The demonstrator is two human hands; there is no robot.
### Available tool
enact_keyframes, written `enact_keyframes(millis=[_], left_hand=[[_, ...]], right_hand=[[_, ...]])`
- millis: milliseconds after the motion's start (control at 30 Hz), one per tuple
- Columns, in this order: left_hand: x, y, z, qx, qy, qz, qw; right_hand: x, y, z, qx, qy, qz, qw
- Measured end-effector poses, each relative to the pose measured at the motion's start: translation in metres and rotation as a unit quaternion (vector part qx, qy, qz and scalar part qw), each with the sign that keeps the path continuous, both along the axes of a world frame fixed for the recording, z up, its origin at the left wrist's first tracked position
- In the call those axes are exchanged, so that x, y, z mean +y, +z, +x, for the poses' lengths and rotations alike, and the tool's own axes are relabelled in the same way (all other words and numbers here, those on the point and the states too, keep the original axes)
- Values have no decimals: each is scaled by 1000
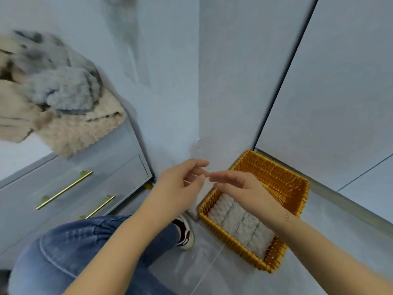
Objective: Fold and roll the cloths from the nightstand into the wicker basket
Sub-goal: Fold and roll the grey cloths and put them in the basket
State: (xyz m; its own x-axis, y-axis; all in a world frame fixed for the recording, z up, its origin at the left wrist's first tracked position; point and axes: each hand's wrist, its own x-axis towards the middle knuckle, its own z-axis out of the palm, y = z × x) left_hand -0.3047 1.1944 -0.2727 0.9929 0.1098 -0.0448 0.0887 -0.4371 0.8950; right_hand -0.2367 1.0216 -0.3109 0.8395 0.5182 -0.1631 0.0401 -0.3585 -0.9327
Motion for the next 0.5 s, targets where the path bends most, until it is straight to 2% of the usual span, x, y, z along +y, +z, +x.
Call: enact_keyframes(millis=[300,500], left_hand=[[110,85,-70,-128,155,65,977],[191,105,-109,-142,240,105,954]], right_hand=[[125,98,-28,-128,165,29,978],[221,144,-38,-180,236,57,953]])
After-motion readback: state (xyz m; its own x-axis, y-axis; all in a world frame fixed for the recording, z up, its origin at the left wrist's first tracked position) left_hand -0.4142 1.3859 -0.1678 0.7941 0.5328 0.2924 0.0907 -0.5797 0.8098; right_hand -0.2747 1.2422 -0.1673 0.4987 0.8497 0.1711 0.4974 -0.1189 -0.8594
